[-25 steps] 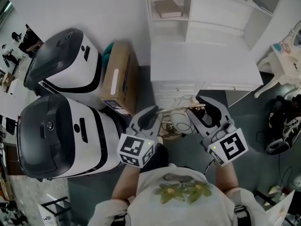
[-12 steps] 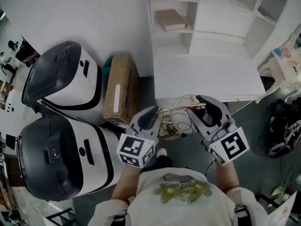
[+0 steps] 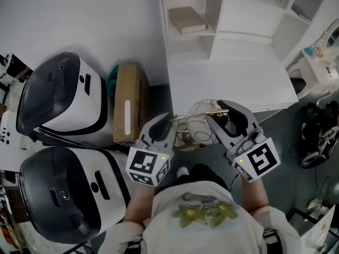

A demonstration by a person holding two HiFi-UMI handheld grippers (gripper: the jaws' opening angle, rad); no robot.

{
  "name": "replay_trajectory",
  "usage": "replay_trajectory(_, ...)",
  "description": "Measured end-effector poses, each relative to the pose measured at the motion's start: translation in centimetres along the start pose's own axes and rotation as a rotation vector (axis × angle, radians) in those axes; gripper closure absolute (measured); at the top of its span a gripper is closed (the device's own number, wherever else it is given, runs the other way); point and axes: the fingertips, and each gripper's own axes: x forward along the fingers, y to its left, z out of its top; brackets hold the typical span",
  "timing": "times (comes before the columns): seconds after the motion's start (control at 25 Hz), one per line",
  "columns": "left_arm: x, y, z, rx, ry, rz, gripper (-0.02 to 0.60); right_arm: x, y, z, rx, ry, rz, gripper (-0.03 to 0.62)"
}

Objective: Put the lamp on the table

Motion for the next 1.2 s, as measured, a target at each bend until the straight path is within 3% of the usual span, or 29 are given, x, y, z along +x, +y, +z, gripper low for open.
replay_trajectory(1.2,10.6,9.1,6.1,0.014,-0.045,0.035,0.509,11.2,-10.3,2.0,-0.049,-0.044,0.026,0.422)
